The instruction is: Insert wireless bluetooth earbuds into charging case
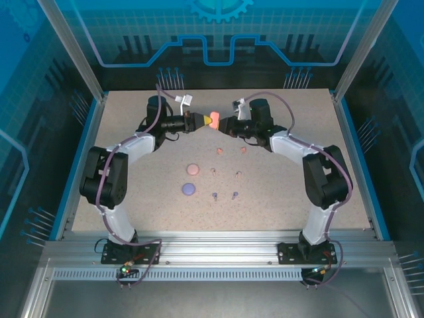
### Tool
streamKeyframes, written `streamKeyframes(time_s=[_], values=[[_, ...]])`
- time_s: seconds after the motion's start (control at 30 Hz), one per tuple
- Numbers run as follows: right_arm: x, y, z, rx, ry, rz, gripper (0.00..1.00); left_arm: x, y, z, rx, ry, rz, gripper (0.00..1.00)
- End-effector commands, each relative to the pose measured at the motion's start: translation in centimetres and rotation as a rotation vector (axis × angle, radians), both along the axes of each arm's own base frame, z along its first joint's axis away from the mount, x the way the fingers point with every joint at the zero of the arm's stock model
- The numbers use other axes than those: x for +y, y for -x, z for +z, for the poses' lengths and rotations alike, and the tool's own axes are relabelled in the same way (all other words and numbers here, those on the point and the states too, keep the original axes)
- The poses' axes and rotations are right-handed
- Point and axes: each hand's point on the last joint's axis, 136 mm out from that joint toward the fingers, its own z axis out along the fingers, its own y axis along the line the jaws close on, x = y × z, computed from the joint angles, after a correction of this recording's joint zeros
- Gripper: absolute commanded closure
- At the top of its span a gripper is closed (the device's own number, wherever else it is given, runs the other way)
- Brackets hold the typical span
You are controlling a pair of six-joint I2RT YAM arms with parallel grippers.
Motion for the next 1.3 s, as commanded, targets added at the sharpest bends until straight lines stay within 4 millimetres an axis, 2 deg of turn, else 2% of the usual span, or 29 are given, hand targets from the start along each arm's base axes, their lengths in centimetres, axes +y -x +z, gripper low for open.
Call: streamKeyframes(time_s=[0.0,0.27,0.37,0.43,0.53,0.6,0.7,0.83,0.97,1.13,1.27], values=[[1.0,-1.3,0.3,-0.022,-0.045,0.005,1.00,-0.8,0.2,-1.2,0.017,0.024,-0.020,1.00],[0.5,-1.9,-1.4,0.009,-0.014,-0.014,1.00,-0.5,-1.0,-3.5,0.063,0.031,0.040,1.00],[0.0,-1.7,-2.5,0.039,0.035,-0.016,1.00,0.7,-2.1,-4.1,0.079,0.018,0.133,1.00],[-0.5,-1.6,-3.1,0.054,0.074,-0.020,1.00,1.8,-2.7,-4.0,0.080,0.017,0.191,0.87],[-1.4,-1.6,-3.6,0.069,0.122,-0.030,1.00,3.3,-3.1,-3.2,0.074,0.013,0.239,0.58],[-1.8,-1.5,-3.8,0.069,0.153,-0.028,1.00,3.6,-3.0,-2.6,0.067,-0.003,0.236,0.45],[-2.5,-1.5,-3.8,0.065,0.217,-0.019,1.00,3.9,-2.7,-2.2,0.058,-0.049,0.220,0.32],[-3.1,-1.9,-3.9,0.065,0.261,-0.013,1.00,4.3,-2.9,-2.2,0.062,-0.089,0.216,0.23],[-3.5,-2.0,-4.3,0.066,0.306,0.003,1.00,4.3,-3.2,-2.5,0.079,-0.126,0.190,0.21],[-4.1,-1.2,-4.4,0.046,0.390,0.066,1.00,4.0,-3.1,-2.5,0.086,-0.186,0.120,0.17],[-5.0,-0.5,-3.8,-0.009,0.474,0.144,1.00,3.3,-2.9,-2.3,0.095,-0.215,0.009,0.15]])
